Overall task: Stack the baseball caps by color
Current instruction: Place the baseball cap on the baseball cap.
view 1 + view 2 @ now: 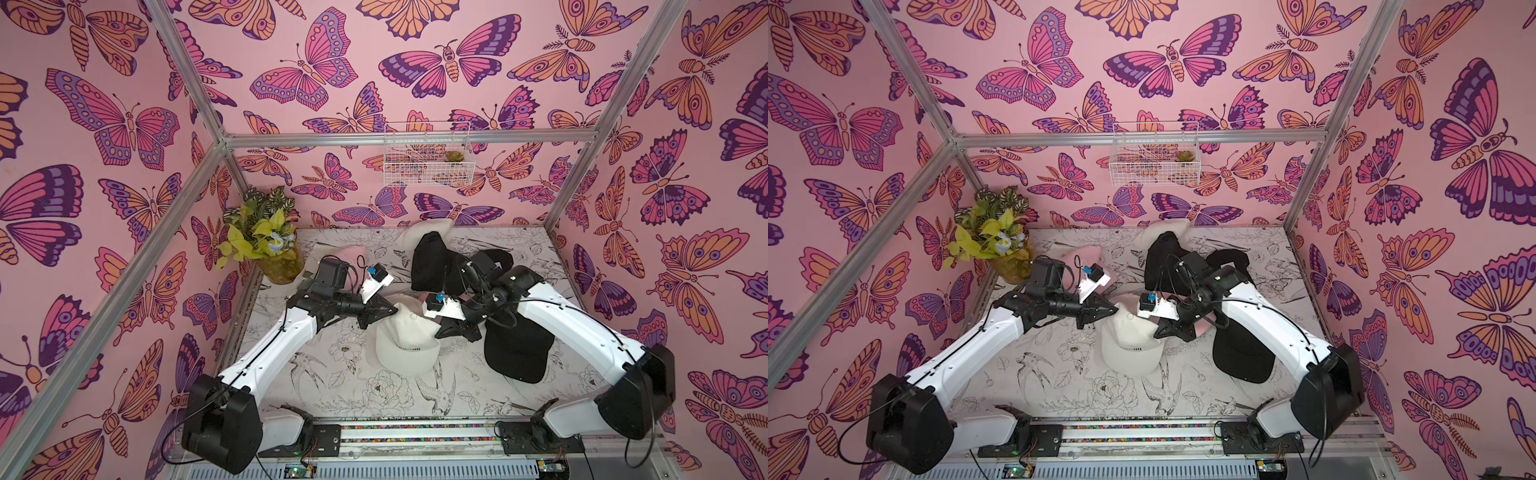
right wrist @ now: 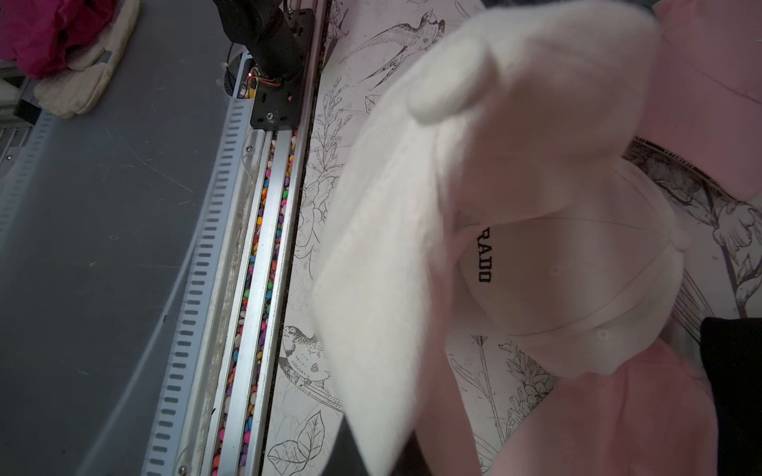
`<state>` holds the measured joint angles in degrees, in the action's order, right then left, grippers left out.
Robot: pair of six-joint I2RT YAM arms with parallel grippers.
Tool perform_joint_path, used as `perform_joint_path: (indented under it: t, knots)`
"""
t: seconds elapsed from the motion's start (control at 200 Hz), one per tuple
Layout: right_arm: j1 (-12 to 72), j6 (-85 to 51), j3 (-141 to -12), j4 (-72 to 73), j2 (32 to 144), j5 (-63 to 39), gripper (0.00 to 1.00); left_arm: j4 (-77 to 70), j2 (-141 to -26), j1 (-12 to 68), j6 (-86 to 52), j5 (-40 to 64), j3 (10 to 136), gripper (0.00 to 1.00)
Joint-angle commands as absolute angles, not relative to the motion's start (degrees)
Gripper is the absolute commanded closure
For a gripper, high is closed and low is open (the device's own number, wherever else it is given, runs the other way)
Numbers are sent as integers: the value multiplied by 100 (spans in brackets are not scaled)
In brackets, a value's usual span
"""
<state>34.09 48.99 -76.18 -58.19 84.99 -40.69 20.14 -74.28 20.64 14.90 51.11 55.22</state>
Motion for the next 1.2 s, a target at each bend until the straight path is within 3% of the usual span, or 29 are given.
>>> perform_joint_path:
  t: [0.0,0.305,0.501,0.801,0.996,1.191]
  knots:
    - [3382,4667,-8071,-6501,8898,-4079,100,1386,-7354,2022,667,4705,5336,100]
    - [3299,4213,-8737,-6704,9741,-3869,100,1272,-6977,1842,-569,3569,5090,100]
    - [3295,2276,-9095,-6105,10148,-2840,100,1618,-7590,1837,-1354,3384,5265,100]
    - [3291,879,-8402,-5160,9566,-3510,100,1969,-7762,1837,-1387,3364,5415,100]
    - [3295,322,-8141,-4654,9893,-3143,99,1909,-8058,1846,-1200,2451,5444,100]
    - [3296,63,-8029,-4362,10120,-3124,92,1864,-8549,1850,-1068,2542,5658,100]
